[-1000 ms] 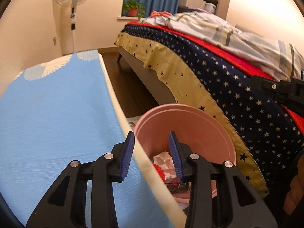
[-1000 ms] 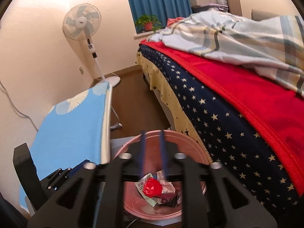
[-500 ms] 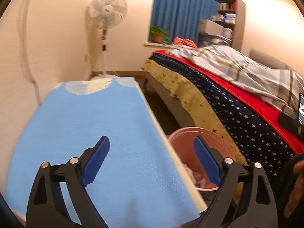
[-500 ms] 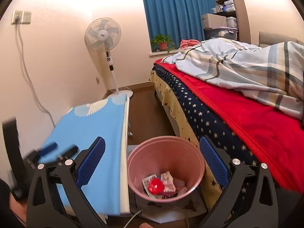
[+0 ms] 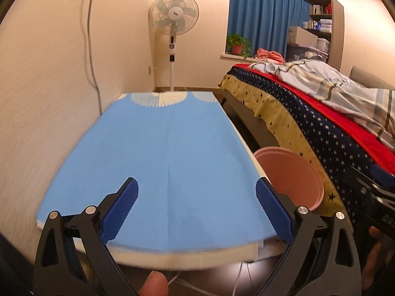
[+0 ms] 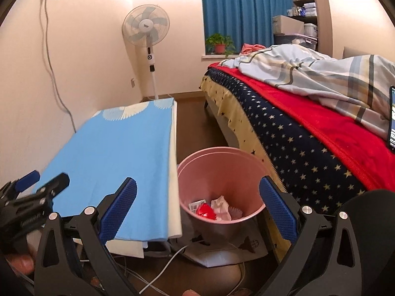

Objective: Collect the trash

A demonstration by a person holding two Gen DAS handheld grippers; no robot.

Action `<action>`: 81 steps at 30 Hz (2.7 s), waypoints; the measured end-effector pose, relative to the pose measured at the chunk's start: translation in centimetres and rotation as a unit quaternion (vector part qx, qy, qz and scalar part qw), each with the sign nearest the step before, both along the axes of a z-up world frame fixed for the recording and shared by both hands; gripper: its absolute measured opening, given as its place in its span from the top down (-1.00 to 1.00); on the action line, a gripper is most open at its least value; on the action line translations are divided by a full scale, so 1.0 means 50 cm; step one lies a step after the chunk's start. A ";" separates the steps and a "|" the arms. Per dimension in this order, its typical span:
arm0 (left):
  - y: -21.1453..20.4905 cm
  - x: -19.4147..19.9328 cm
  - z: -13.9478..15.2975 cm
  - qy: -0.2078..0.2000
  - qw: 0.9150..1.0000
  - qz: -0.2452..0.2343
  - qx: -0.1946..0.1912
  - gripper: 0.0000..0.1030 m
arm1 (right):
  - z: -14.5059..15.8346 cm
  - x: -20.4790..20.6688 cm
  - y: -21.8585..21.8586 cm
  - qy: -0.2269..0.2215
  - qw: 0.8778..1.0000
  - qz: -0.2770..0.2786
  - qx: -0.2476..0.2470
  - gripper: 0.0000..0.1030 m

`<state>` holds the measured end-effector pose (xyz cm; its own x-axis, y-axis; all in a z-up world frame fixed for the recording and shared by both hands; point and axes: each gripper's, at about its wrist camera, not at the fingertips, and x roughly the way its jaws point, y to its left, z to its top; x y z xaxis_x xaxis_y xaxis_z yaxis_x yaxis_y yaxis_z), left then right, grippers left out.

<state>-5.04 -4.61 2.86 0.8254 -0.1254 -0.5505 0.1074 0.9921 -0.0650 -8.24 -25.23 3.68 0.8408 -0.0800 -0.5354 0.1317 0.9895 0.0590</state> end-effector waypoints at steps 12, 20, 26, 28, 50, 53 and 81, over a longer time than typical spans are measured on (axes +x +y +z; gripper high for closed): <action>0.021 -0.018 -0.040 0.021 1.000 0.022 -0.001 -0.85 | -0.033 0.014 0.018 0.025 1.000 -0.010 -0.012 -0.90; 0.026 -0.014 -0.044 0.021 0.999 0.030 -0.007 -0.85 | -0.037 0.017 0.026 0.024 0.999 -0.009 -0.021 -0.90; 0.027 -0.013 -0.044 0.019 0.999 0.034 -0.005 -0.85 | -0.038 0.018 0.036 0.022 0.999 -0.006 -0.027 -0.90; 0.026 -0.011 -0.044 0.019 0.999 0.035 -0.005 -0.85 | -0.037 0.018 0.039 0.021 0.999 -0.005 -0.029 -0.90; 0.029 -0.008 -0.047 0.018 0.999 0.034 -0.003 -0.85 | -0.035 0.019 0.040 0.020 0.999 -0.005 -0.029 -0.90; 0.029 -0.011 -0.045 0.017 0.999 0.034 -0.003 -0.85 | -0.035 0.019 0.040 0.019 0.999 -0.006 -0.029 -0.90; 0.028 -0.013 -0.044 0.008 0.999 0.036 0.000 -0.85 | -0.034 0.019 0.040 0.018 0.999 -0.006 -0.030 -0.90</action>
